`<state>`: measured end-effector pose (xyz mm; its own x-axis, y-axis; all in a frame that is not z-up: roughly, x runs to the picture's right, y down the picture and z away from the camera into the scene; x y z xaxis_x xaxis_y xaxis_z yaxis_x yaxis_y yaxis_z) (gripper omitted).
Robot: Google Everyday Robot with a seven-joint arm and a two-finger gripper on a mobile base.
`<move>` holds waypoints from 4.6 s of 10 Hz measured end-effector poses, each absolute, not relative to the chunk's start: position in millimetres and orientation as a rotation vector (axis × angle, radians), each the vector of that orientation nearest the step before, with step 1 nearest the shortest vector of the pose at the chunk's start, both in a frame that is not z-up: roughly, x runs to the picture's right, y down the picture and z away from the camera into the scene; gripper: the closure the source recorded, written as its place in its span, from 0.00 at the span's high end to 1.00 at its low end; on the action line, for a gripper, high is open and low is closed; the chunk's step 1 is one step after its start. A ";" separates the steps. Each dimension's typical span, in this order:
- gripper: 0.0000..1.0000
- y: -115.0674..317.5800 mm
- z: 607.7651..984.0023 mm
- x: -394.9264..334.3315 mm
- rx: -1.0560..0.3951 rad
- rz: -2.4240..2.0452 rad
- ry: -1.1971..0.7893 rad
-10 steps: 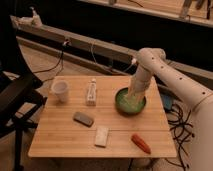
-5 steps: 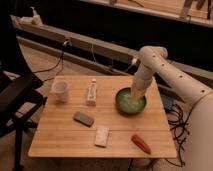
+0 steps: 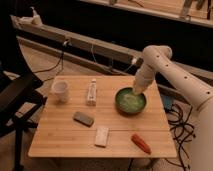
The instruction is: Move the arm in a circular motion
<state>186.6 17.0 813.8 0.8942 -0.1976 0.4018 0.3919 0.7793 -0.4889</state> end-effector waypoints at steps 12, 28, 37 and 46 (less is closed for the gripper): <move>0.00 17.3 779.1 -7.0 -0.386 -0.637 -0.723; 0.41 51.9 795.5 170.9 -0.690 -0.428 -0.509; 0.41 67.8 802.2 183.4 -0.694 -0.393 -0.496; 0.41 44.0 819.0 185.5 -0.682 -0.418 -0.517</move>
